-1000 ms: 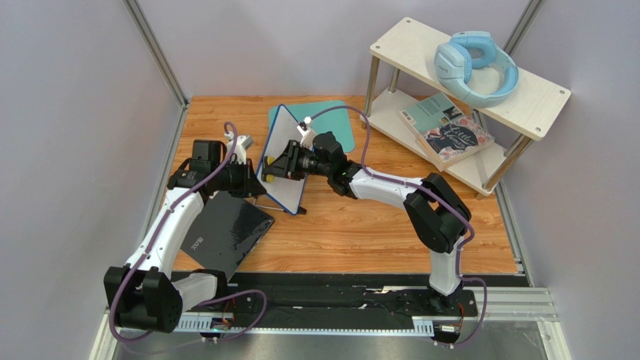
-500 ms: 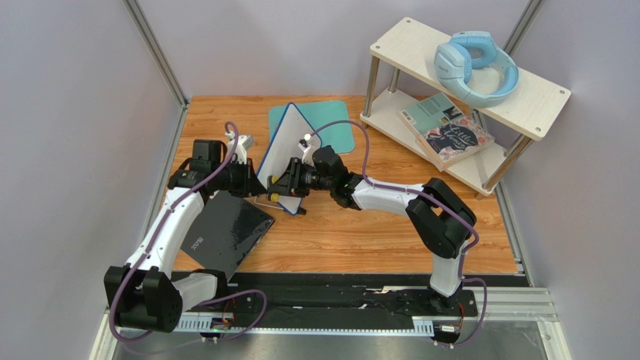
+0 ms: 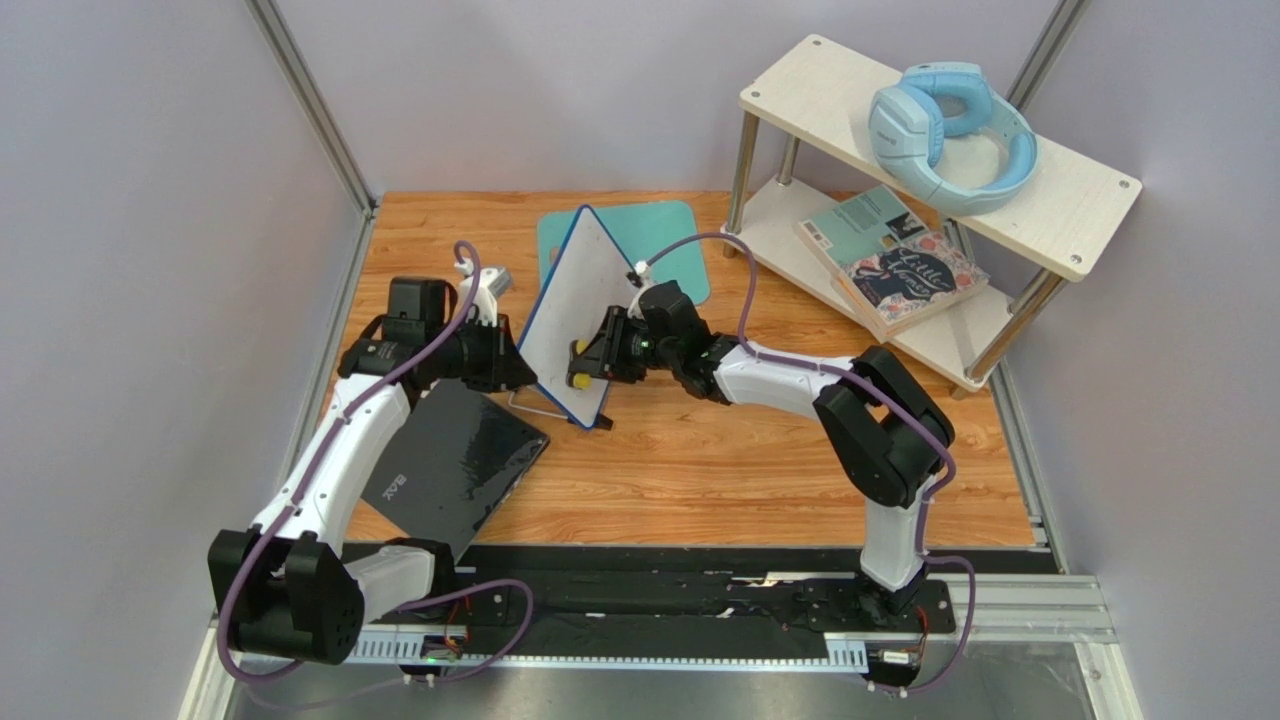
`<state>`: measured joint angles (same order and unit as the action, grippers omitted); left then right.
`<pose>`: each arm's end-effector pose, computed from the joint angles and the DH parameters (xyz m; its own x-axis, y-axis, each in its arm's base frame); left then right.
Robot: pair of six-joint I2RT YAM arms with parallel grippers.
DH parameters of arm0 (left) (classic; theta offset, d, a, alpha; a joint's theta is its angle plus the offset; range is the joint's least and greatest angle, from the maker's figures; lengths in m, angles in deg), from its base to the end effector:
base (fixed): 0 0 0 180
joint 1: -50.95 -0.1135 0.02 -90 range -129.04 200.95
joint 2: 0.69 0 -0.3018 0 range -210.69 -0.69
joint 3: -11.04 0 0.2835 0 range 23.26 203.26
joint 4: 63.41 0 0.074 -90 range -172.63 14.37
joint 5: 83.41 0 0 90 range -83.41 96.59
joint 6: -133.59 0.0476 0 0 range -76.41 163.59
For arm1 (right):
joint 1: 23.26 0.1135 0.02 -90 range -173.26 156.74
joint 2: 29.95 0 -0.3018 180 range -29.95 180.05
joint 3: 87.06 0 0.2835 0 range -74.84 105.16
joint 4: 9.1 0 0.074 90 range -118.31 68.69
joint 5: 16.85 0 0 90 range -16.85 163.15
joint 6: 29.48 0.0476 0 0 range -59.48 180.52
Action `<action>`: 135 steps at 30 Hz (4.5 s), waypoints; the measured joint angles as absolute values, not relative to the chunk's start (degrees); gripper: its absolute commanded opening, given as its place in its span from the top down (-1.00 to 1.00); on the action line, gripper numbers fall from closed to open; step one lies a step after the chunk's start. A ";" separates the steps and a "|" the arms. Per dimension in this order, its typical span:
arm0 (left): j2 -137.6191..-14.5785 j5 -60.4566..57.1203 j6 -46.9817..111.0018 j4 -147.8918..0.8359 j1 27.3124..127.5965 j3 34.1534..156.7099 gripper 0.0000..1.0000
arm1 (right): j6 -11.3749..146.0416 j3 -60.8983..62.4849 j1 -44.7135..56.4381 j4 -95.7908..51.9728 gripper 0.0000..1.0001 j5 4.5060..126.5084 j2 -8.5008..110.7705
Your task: Erase the whiteboard
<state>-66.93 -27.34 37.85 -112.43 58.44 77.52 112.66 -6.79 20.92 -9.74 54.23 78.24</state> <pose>0.2510 -0.0598 0.3055 -0.7893 0.0201 -0.6137 0.3959 0.7806 -0.4837 0.3258 0.3381 0.2106 -0.8922 0.1744 -0.4167 -0.2593 0.5576 0.7886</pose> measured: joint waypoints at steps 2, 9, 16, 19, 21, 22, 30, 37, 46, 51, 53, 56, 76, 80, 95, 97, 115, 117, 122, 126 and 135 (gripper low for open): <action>-66.93 -27.67 37.96 -112.25 58.62 77.52 1.00 | 111.50 -6.51 20.00 -12.17 1.00 56.59 78.65; -66.91 -28.45 39.05 -111.62 59.16 77.52 1.00 | 109.51 -5.89 17.75 -16.67 1.00 61.23 80.64; -66.93 -28.54 39.05 -111.51 59.23 77.52 1.00 | 108.18 -2.33 17.73 -18.66 1.00 61.05 80.92; -66.93 -28.69 38.99 -111.51 59.23 77.52 1.00 | 108.00 -0.71 17.92 -18.79 1.00 61.03 80.92; -66.95 -28.69 38.97 -111.53 59.23 77.52 1.00 | 107.98 0.71 18.08 -18.85 1.00 61.03 80.92; -66.95 -28.67 38.97 -111.55 59.23 77.52 1.00 | 107.98 1.58 18.17 -18.92 1.00 61.01 80.92; -67.04 -28.67 38.95 -111.44 59.23 77.52 1.00 | 108.92 8.25 18.30 -18.29 1.00 60.64 80.92; -67.08 -28.65 38.97 -111.38 59.23 77.52 1.00 | 110.89 14.81 18.69 -15.84 1.00 60.20 81.62; -67.15 -28.67 38.99 -111.09 59.25 77.52 1.00 | 111.76 14.81 17.77 -13.54 1.00 61.27 81.99; -67.13 -28.67 39.40 -110.90 59.66 77.52 1.00 | 114.06 9.84 13.73 -8.19 1.00 61.16 82.67; -67.15 -28.69 39.64 -110.74 59.75 77.52 1.00 | 114.71 9.49 11.19 -7.88 1.00 61.29 84.46; -67.15 -28.69 39.91 -110.59 59.88 77.52 1.00 | 114.78 10.46 8.18 -8.63 1.00 61.49 88.16; -67.17 -28.54 40.13 -110.50 59.99 77.54 1.00 | 107.41 6.22 6.80 -22.96 1.00 63.83 87.39; -67.17 -28.43 40.56 -110.48 60.04 77.54 1.00 | 102.95 5.80 5.73 -29.91 1.00 67.02 81.91; -68.13 -25.98 40.72 -120.62 61.06 82.88 1.00 | 87.63 4.14 1.79 -47.55 -0.12 76.07 76.77; -69.31 -25.81 40.69 -122.15 61.06 84.34 1.00 | 86.69 3.55 1.79 -48.86 -0.32 75.96 76.77; -69.55 -25.74 40.06 -127.18 61.04 84.95 1.00 | 82.65 2.74 1.82 -53.34 -0.97 75.67 75.98; -69.66 -25.68 40.06 -127.55 61.04 84.95 1.00 | 81.86 3.92 1.82 -53.91 -0.95 75.00 76.49; -69.97 -25.66 40.06 -128.16 61.04 85.28 1.00 | 81.21 2.33 1.93 -51.66 -0.64 68.79 76.79; -70.32 -25.61 40.06 -128.67 61.02 85.65 0.99 | 81.01 1.43 3.26 -49.39 0.58 64.92 77.23; -71.32 -23.69 40.04 -132.36 61.09 87.14 0.63 | 81.47 14.83 4.92 -46.79 0.65 63.13 89.03</action>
<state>-71.32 -23.69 40.04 -132.36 61.09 87.14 81.47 14.83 4.92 -46.79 63.13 89.03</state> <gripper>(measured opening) 0.160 0.177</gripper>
